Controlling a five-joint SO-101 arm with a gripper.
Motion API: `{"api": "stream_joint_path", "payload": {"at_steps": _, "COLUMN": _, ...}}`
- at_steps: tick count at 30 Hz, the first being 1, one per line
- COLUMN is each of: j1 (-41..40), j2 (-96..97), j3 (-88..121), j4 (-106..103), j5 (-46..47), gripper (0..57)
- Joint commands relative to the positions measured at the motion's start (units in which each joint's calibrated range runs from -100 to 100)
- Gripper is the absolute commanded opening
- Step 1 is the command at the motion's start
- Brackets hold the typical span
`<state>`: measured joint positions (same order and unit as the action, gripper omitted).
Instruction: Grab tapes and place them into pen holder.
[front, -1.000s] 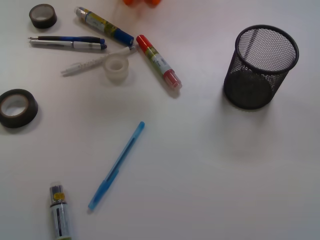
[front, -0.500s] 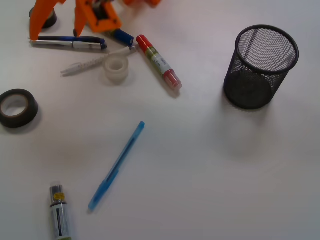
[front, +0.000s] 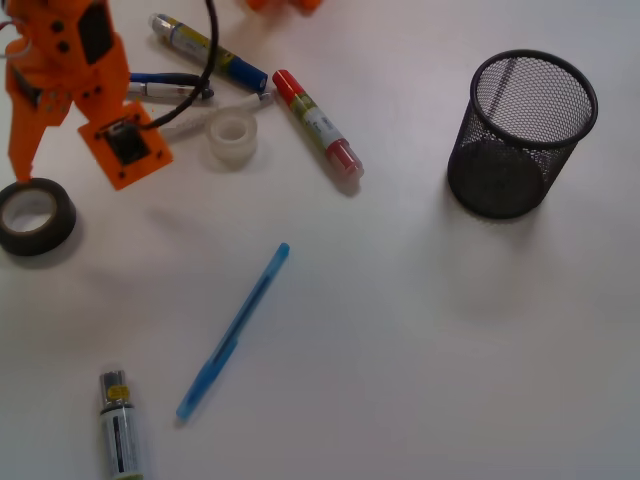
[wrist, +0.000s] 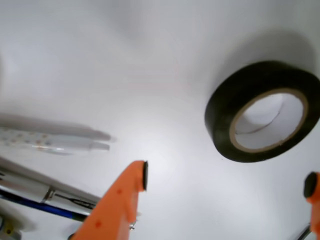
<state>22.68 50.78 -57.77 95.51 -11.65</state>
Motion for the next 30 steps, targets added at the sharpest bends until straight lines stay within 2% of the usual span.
{"api": "stream_joint_path", "payload": {"at_steps": 1, "j1": 1.43, "j2": 7.40, "j3": -15.42, "j4": 3.71, "j5": 0.24, "gripper": 34.6}}
{"api": "stream_joint_path", "payload": {"at_steps": 6, "j1": 0.54, "j2": 14.62, "j3": -18.95, "j4": 3.71, "j5": 0.24, "gripper": 34.6}}
{"api": "stream_joint_path", "payload": {"at_steps": 16, "j1": -0.59, "j2": 16.07, "j3": -19.76, "j4": 3.79, "j5": 0.20, "gripper": 34.2}}
{"api": "stream_joint_path", "payload": {"at_steps": 20, "j1": -0.88, "j2": 16.07, "j3": -16.05, "j4": 3.79, "j5": -0.49, "gripper": 29.9}}
{"api": "stream_joint_path", "payload": {"at_steps": 27, "j1": -0.88, "j2": 15.56, "j3": -8.99, "j4": 3.97, "j5": -2.88, "gripper": 26.6}}
{"api": "stream_joint_path", "payload": {"at_steps": 29, "j1": -0.96, "j2": 15.56, "j3": -8.89, "j4": 3.97, "j5": -2.88, "gripper": 21.2}}
{"api": "stream_joint_path", "payload": {"at_steps": 30, "j1": -0.96, "j2": 15.56, "j3": -8.99, "j4": 3.97, "j5": -2.69, "gripper": 16.2}}
